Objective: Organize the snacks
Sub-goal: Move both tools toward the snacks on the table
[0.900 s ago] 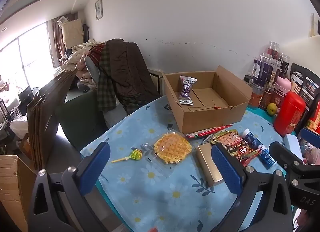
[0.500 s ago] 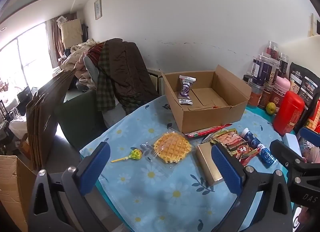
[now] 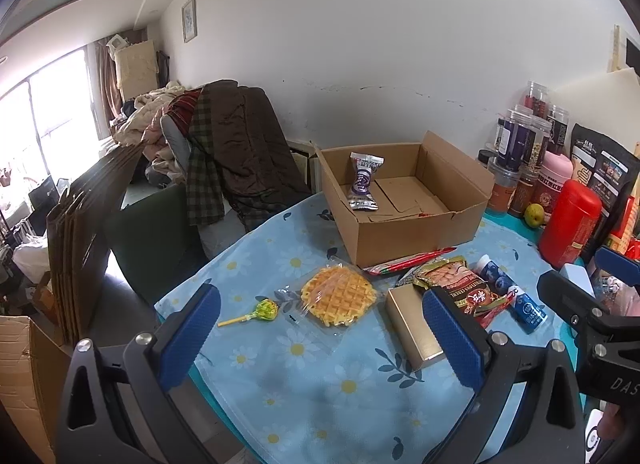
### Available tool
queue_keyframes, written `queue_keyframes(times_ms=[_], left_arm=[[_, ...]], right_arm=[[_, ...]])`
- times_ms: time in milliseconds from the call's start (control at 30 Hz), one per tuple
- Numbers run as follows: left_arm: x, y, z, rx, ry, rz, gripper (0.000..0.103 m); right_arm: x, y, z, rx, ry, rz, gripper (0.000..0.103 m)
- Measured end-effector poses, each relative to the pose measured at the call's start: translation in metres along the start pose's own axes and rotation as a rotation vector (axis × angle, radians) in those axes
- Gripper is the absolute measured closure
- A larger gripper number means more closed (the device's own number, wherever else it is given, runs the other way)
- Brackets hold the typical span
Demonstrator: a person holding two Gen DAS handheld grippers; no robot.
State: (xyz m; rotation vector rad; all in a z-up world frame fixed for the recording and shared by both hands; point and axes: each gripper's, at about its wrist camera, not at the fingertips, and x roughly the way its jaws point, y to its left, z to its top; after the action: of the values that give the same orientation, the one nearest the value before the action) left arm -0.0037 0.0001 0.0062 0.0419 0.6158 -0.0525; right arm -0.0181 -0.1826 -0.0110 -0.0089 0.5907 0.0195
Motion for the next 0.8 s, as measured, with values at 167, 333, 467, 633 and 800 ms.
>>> queue_keyframes(times_ms=[167,333,467,633,800], left_arm=[[-0.0006,-0.0003,0.0003,0.002,0.001,-0.009,0.000],[-0.0005,-0.0014,0.0005,0.002,0.005,-0.034,0.000],[-0.0017,-0.0042,-0.0006,0.013,0.000,-0.039,0.000],[-0.0019,-0.0065,-0.0002,0.018,0.002,-0.037,0.000],[-0.0021,-0.0067,-0.0003,0.019,0.002,-0.038,0.000]], right_arm=[[-0.0017,-0.0004,0.0005,0.000,-0.004,0.003,0.000],[-0.0021,-0.0008,0.0008,0.000,-0.005,0.003,0.000],[-0.0027,-0.0006,0.0014,-0.003,-0.008,0.001,0.000],[-0.0046,-0.0018,0.0019,0.000,-0.016,0.002,0.000],[-0.0068,-0.0016,0.0025,0.000,-0.023,0.005,0.000]])
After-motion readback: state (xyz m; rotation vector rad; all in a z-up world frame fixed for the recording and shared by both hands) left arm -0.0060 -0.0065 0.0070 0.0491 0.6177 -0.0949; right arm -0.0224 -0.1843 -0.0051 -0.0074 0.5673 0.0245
